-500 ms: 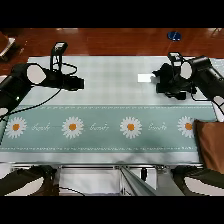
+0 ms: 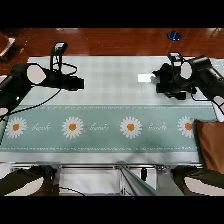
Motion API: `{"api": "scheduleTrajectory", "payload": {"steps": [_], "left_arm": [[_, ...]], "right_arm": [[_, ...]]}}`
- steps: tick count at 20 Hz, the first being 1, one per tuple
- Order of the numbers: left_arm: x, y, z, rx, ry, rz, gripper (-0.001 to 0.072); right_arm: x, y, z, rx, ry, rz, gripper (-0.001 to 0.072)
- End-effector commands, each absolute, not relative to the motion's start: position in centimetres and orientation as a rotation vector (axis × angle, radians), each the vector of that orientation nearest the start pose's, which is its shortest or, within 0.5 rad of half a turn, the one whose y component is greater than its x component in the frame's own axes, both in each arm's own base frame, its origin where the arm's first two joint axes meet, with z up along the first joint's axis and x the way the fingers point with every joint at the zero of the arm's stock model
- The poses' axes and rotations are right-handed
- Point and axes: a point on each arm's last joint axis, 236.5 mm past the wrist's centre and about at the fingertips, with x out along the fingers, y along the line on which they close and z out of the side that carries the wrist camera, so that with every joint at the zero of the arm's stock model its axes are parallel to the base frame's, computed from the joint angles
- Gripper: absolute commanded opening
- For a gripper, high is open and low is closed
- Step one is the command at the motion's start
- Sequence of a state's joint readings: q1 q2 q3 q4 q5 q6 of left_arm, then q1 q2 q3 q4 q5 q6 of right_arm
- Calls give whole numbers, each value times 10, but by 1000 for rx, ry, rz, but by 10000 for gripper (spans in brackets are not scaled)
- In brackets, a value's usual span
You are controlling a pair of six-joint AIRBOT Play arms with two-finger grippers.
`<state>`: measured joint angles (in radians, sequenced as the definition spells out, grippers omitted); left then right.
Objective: Fold the shirts.
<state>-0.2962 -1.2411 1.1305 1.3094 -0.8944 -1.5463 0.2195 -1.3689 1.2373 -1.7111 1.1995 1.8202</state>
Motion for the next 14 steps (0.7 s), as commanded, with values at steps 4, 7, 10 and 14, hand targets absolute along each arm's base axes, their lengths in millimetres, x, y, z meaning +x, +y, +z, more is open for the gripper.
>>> {"api": "scheduleTrajectory", "payload": {"steps": [4, 7, 10, 14], "left_arm": [[399, -171, 44, -80, 1027, -385, 17], [399, -171, 44, -81, 1024, -385, 17], [399, -171, 44, -81, 1023, -385, 17], [414, -173, 48, -107, 971, -368, 244]], "right_arm": [[391, 56, 0, -62, 1305, -54, 18], [392, 56, 0, -61, 1302, -53, 18], [400, 58, 2, -58, 1266, -44, 18], [434, 35, 18, -175, 1111, -98, 263]]}}
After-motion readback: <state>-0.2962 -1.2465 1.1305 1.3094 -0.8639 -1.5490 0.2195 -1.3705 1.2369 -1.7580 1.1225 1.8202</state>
